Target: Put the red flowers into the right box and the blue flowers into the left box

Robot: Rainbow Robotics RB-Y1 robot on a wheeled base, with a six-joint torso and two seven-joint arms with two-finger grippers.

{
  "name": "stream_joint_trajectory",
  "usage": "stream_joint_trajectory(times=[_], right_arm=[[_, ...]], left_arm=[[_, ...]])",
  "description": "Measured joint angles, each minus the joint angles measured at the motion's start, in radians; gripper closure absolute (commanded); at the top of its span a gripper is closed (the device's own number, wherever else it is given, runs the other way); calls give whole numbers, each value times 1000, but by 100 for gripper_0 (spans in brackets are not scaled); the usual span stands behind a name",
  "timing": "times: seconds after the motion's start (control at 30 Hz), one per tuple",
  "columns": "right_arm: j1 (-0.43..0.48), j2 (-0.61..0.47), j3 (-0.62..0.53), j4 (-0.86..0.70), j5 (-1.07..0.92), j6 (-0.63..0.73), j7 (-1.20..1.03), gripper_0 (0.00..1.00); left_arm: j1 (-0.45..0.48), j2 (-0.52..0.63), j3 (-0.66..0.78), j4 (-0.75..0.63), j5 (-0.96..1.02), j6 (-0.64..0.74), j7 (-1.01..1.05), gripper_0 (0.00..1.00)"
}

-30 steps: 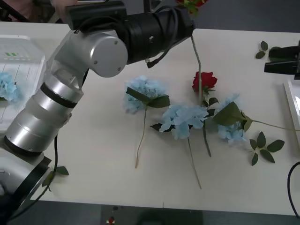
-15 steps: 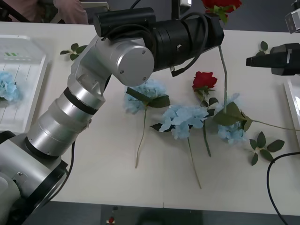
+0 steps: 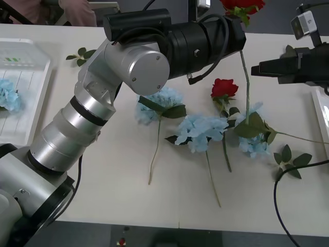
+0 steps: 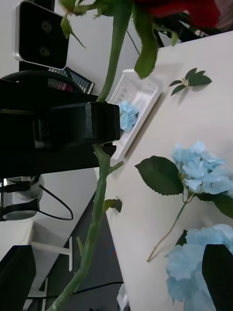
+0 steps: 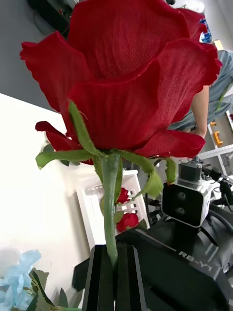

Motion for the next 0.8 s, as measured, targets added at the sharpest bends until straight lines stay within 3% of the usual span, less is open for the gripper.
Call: stream_joint_trajectory(times=[0.23,0.27,0.3,0.33,0.37,0.8], right_arm=[[0,65,19,0,0,-2,2,0],[0,72,28,0,0,-2,3,10],[0,79,38,0,0,-2,4,48],[0,85,46,0,0,-3,7,62],[0,90,54,0,0,-3,7,100],[0,101,84,0,-38,-56,37,100]], left_arm=[[0,0,0,0,0,0,4,100],[0,0,0,0,0,0,4,100],[0,0,0,0,0,0,4,100],[0,0,0,0,0,0,4,100],[0,0,0,0,0,0,4,100],[0,0,0,0,0,0,4,100]])
